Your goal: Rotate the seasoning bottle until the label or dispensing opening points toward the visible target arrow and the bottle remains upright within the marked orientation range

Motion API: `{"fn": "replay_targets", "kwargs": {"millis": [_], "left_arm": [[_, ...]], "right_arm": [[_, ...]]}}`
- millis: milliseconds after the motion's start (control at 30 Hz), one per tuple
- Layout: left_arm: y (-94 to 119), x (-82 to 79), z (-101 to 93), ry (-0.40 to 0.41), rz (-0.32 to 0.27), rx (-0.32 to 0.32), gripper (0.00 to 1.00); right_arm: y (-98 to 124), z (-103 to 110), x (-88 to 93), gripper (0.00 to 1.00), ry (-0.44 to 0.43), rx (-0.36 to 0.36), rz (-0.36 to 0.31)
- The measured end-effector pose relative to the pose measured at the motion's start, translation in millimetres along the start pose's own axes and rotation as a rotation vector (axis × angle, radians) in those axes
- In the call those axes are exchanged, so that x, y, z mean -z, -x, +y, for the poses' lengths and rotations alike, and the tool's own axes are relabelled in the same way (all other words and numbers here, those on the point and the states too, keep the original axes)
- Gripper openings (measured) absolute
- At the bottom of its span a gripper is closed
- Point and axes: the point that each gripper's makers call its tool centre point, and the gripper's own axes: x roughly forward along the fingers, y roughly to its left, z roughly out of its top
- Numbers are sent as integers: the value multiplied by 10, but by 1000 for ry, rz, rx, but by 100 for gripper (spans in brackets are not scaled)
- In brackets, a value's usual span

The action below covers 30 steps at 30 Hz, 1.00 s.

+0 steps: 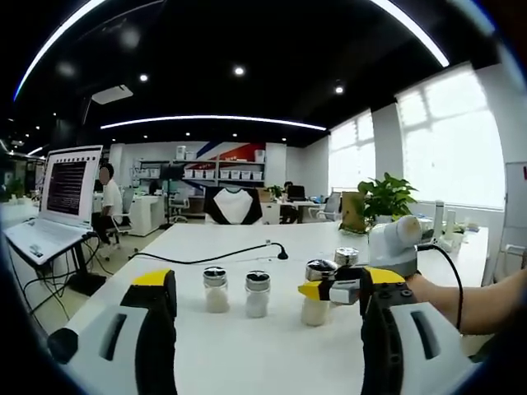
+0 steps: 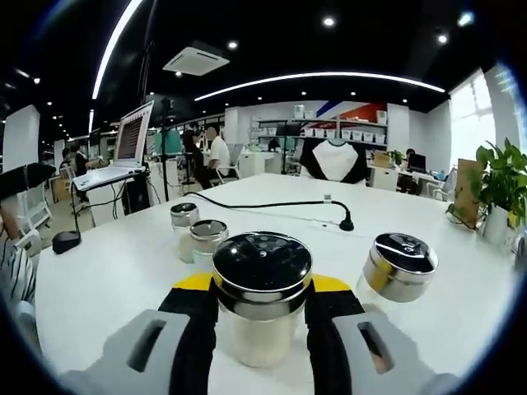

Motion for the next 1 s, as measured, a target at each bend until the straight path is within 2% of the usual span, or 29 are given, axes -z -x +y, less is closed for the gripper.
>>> {"fn": "replay_targets", "kwargs": {"millis": [500,633,700,800,1000], "left_arm": [[6,39,14,27,3,-2,97],[0,67,20,32,6,-1,97],[10,46,26,50,-10,0,96],[-5,74,9,42,8,9,96],[-5,57,-14,37,2,16,96]], "right_arm": [[220,62,90,40,8,-41,25],[307,114,119,40,10,-59,32],[347,143,132,40,14,-50,32],[386,202,149,40,12,-67,30],[461,295,184,40,20,-86,40]]}}
